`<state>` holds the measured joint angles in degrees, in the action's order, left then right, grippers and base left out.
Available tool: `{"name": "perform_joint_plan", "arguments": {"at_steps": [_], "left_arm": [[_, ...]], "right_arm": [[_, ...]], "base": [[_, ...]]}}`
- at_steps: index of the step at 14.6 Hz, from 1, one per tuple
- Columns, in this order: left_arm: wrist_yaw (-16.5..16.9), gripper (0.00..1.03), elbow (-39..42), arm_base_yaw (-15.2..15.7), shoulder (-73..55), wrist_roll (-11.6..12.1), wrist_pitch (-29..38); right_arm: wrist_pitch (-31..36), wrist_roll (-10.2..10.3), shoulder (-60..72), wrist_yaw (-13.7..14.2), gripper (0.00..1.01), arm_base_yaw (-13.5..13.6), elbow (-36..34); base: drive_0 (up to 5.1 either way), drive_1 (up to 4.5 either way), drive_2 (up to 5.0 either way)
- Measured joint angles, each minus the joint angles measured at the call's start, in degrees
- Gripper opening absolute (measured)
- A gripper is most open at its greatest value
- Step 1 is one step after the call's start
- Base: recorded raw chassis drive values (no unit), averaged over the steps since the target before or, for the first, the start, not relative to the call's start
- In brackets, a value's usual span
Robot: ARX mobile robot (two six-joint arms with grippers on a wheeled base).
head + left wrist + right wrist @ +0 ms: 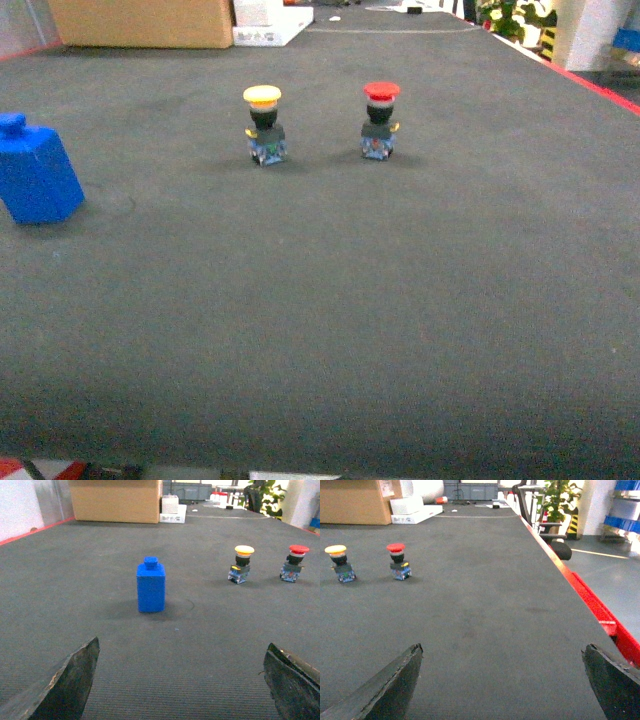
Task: Pick blue part to blue bin on bottom shelf
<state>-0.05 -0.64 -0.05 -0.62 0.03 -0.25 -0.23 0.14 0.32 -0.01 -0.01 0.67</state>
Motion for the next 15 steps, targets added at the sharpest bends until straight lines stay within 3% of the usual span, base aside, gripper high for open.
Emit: {"name": "perform_joint_plan", "arguments": {"at_steps": [15], "left_arm": [[0.0, 0.98, 0.0, 0.0, 0.0, 0.0, 0.0]], "right_arm": [[0.0, 0.0, 0.0, 0.0, 0.98, 0.0, 0.0]], "base": [[0.0, 0.00, 0.0]]}}
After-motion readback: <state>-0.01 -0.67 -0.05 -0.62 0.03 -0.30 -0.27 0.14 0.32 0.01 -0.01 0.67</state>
